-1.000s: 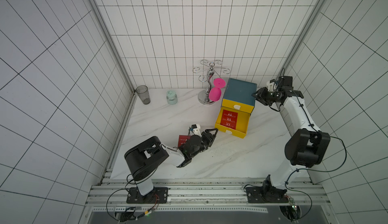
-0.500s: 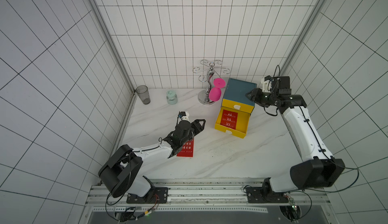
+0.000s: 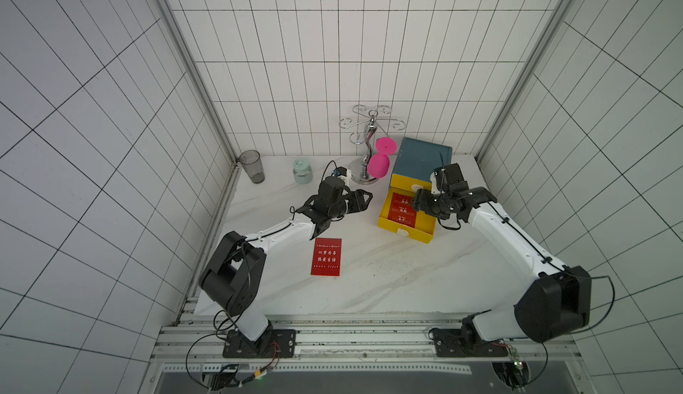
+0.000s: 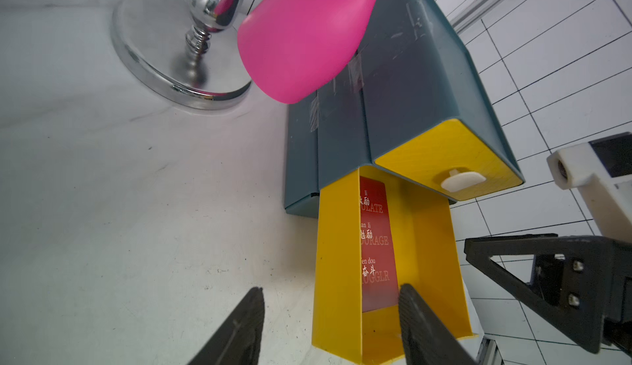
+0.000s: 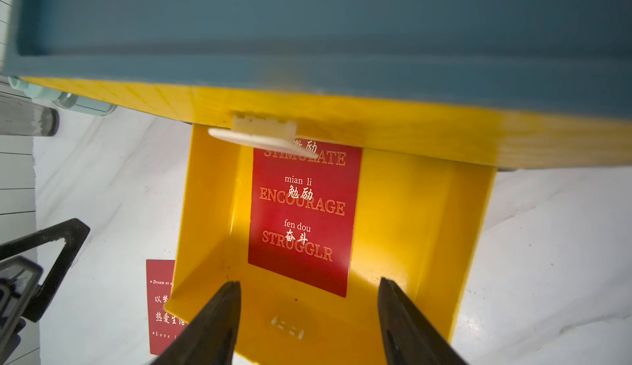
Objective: Take the postcards out of the drawer
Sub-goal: Pick up the postcard from the drawer.
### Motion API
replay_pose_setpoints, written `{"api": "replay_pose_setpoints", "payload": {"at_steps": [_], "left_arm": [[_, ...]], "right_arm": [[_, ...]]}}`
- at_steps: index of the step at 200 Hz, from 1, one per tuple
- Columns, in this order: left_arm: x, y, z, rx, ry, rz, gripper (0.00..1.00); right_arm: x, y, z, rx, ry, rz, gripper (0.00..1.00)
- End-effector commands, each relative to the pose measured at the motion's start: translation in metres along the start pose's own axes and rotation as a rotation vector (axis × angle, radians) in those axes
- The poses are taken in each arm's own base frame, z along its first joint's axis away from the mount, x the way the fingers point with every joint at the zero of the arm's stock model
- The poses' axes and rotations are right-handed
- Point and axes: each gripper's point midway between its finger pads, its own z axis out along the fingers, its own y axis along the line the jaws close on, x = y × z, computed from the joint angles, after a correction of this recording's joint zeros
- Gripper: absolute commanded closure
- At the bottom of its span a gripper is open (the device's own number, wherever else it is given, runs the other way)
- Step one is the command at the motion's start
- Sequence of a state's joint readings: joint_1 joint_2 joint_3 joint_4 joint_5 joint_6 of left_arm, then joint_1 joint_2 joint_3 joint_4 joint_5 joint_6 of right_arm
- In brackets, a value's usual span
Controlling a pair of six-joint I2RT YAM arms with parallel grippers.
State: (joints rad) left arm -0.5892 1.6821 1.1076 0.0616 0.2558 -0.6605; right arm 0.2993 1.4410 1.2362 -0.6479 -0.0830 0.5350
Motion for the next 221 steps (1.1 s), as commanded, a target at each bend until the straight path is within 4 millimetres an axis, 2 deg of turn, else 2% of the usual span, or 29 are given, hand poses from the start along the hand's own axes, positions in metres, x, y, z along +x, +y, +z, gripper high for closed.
{"api": "replay_pose_setpoints", "payload": {"at_steps": [1, 39, 137, 174, 221], "left_arm": [[0.010, -0.004, 0.007, 0.036, 0.067, 0.042, 0.39], [0.013, -0.009, 0.014, 0.058, 0.104, 0.055, 0.38], [0.006, -0.020, 0.033, 0.101, 0.155, 0.069, 0.38], [0.006, -0.016, 0.035, 0.087, 0.157, 0.076, 0.38], [0.002, -0.013, 0.035, 0.083, 0.147, 0.072, 0.38]], "right_arm": [[0.000, -0.002, 0.015, 0.038, -0.031, 0.026, 0.29], [0.006, -0.005, 0.029, 0.080, -0.039, 0.048, 0.21], [0.024, -0.012, 0.057, 0.116, -0.052, 0.107, 0.16], [0.024, -0.008, 0.048, 0.107, -0.090, 0.096, 0.16], [0.007, 0.000, 0.024, 0.079, -0.174, 0.082, 0.16]]}}
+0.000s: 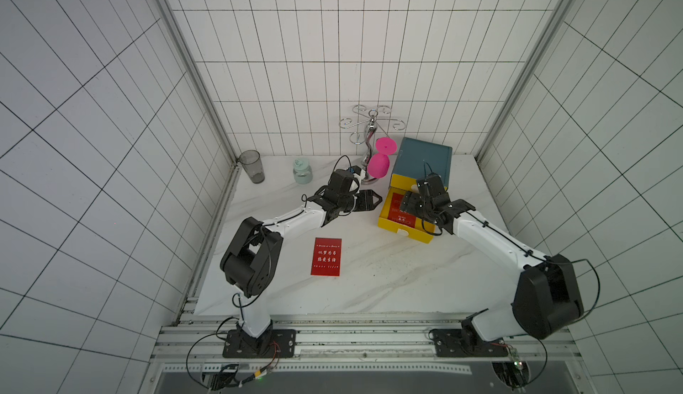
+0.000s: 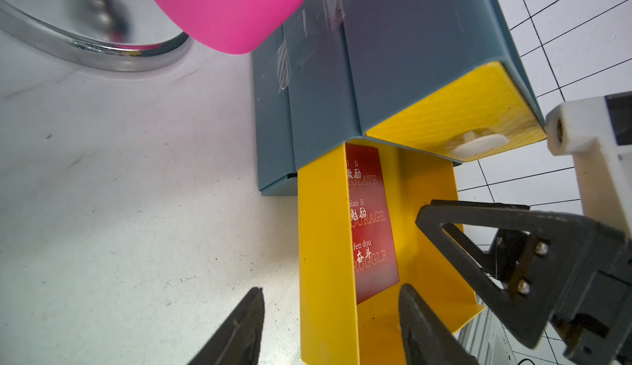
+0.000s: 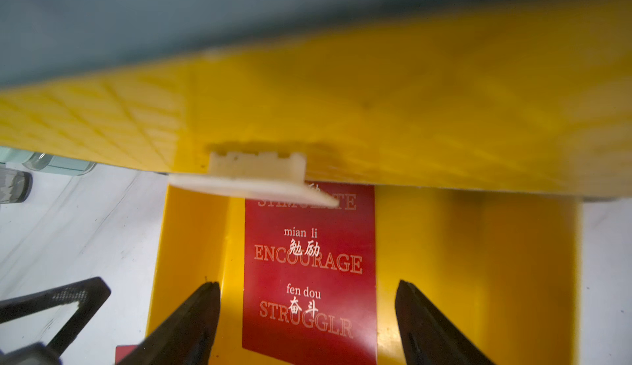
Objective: Take the postcards out of the drawer
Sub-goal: Pick up the postcard from the drawer.
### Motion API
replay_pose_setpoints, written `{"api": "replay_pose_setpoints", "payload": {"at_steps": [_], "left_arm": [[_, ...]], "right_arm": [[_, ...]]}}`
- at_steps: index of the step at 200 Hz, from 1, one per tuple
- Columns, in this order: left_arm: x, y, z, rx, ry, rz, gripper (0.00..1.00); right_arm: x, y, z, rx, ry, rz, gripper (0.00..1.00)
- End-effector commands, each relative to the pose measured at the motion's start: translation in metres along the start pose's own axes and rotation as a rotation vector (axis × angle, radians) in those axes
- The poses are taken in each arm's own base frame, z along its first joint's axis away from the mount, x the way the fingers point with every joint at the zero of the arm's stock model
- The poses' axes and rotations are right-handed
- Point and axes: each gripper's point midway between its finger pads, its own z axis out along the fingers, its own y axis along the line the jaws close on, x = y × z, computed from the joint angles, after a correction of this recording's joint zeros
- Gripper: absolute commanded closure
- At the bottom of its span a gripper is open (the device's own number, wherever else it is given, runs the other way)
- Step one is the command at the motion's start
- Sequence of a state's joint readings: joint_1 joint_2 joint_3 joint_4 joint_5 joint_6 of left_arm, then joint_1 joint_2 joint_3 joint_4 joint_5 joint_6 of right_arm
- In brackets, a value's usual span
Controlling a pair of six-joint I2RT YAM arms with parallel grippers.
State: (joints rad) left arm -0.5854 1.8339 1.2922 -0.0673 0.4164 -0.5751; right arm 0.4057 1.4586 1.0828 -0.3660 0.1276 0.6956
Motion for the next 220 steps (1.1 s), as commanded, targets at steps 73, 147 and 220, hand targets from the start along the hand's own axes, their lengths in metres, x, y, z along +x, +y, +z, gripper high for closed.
{"api": "replay_pose_setpoints", "payload": {"at_steps": [73, 147, 220], "left_arm": [[-0.014, 0.003, 0.002, 0.007, -0.023, 0.009, 0.38], [-0.016, 0.002, 0.006, 0.025, -0.022, -0.012, 0.38], [-0.015, 0.002, 0.008, 0.029, -0.014, -0.011, 0.38]], "right_arm": [[-0.006, 0.005, -0.043, -0.043, -0.019, -0.003, 0.17], [0.028, 0.000, -0.012, -0.006, 0.067, -0.020, 0.21], [0.041, -0.011, 0.013, 0.042, 0.091, -0.011, 0.21]]}}
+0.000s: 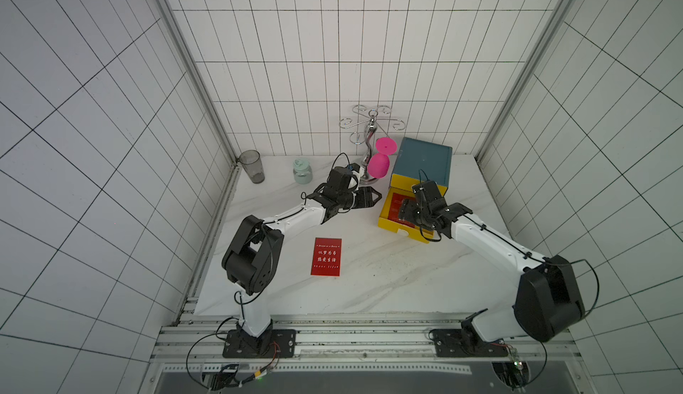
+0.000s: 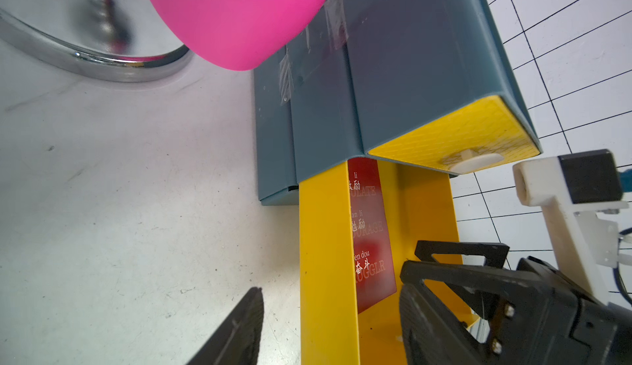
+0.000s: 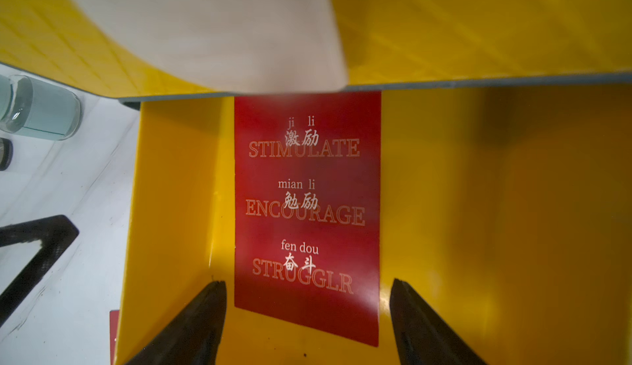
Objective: Take the postcards out of the drawer
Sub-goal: Pick up the postcard from the drawer.
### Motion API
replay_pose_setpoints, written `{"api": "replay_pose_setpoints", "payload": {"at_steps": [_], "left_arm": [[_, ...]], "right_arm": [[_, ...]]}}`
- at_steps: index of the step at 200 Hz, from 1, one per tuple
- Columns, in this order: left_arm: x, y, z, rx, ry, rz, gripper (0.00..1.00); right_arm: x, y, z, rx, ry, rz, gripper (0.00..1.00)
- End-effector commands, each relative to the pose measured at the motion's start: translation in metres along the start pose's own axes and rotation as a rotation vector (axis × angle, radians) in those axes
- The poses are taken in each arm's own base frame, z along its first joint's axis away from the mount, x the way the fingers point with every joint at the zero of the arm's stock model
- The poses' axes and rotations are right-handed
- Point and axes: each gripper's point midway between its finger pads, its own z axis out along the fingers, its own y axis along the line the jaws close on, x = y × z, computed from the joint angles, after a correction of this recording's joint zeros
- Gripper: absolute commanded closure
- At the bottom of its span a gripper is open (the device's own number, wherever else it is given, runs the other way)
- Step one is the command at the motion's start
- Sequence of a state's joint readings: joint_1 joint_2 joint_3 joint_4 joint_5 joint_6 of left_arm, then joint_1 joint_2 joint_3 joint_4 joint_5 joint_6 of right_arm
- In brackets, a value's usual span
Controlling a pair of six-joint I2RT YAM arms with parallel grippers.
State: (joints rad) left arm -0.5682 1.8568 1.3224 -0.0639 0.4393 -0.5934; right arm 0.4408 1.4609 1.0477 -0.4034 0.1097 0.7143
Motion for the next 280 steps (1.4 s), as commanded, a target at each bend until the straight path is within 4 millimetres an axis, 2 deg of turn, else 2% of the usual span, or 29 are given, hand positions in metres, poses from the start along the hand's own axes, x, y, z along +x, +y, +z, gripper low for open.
{"api": "replay_pose_setpoints", "payload": {"at_steps": [1, 66, 143, 280], "left_arm": [[-0.005, 0.001, 0.007, 0.014, -0.006, 0.010, 0.38], [-0.005, 0.001, 0.009, 0.020, 0.003, 0.007, 0.38], [0.002, 0.003, 0.017, 0.038, 0.036, -0.006, 0.38], [0.011, -0.005, 0.027, 0.083, 0.076, -0.023, 0.38]], "right_arm": [[0.010, -0.009, 0.010, 0.029, 0.010, 0.011, 0.21], [0.000, -0.020, 0.018, 0.051, -0.022, 0.070, 0.18], [0.004, -0.028, 0.035, 0.066, -0.004, 0.104, 0.19], [0.013, -0.019, 0.051, -0.078, 0.022, 0.169, 0.20]]}}
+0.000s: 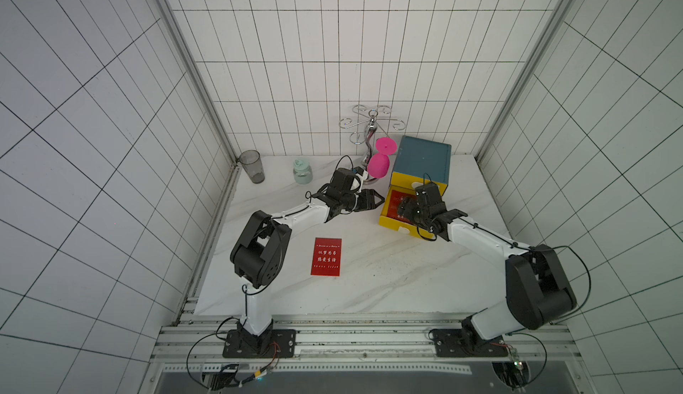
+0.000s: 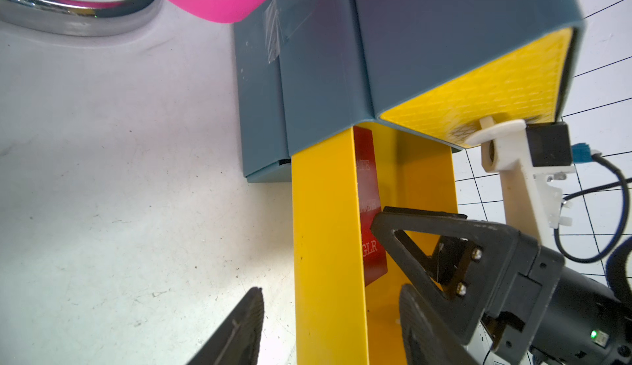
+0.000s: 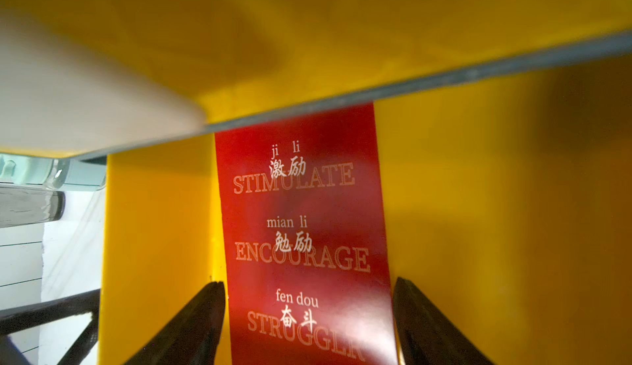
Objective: Take the postcards out of the drawer
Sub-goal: Pick up the postcard from the drawer.
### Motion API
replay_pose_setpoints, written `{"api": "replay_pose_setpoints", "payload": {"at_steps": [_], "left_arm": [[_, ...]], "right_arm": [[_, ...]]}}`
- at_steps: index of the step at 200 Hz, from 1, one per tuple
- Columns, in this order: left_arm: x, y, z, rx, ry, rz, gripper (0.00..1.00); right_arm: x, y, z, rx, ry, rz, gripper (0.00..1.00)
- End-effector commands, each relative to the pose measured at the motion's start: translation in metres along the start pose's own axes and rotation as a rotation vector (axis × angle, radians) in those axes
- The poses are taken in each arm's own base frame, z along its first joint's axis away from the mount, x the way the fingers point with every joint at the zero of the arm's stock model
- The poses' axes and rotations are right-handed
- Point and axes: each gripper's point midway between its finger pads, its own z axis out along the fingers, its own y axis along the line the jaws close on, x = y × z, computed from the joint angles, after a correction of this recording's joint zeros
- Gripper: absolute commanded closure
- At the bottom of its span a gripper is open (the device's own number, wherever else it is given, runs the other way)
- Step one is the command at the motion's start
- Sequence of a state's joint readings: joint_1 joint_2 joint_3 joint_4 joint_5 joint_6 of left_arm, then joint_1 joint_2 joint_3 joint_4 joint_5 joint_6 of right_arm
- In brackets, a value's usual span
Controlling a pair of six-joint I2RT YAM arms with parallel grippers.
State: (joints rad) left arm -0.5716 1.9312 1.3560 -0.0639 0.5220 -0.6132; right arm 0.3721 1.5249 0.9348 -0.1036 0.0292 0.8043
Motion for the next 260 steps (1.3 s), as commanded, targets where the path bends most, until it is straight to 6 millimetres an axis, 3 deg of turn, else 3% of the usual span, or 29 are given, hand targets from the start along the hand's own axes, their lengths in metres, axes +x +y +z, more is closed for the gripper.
{"api": "replay_pose_setpoints", "payload": {"at_steps": [1, 72, 203, 260], "left_arm": [[-0.005, -0.008, 0.008, 0.035, -0.003, 0.016, 0.38], [-0.002, -0.011, 0.013, 0.045, 0.008, 0.015, 0.38], [0.000, -0.013, 0.015, 0.046, 0.012, 0.009, 0.38], [0.000, -0.014, 0.014, 0.049, 0.011, 0.013, 0.38]], "right_arm": [[0.023, -0.021, 0.011, 0.033, 0.079, 0.019, 0.20], [0.025, -0.011, 0.011, -0.057, 0.070, 0.032, 0.22], [-0.003, 0.020, -0.017, -0.288, -0.051, 0.045, 0.25], [-0.006, 0.029, -0.022, -0.362, -0.067, 0.060, 0.28]]}}
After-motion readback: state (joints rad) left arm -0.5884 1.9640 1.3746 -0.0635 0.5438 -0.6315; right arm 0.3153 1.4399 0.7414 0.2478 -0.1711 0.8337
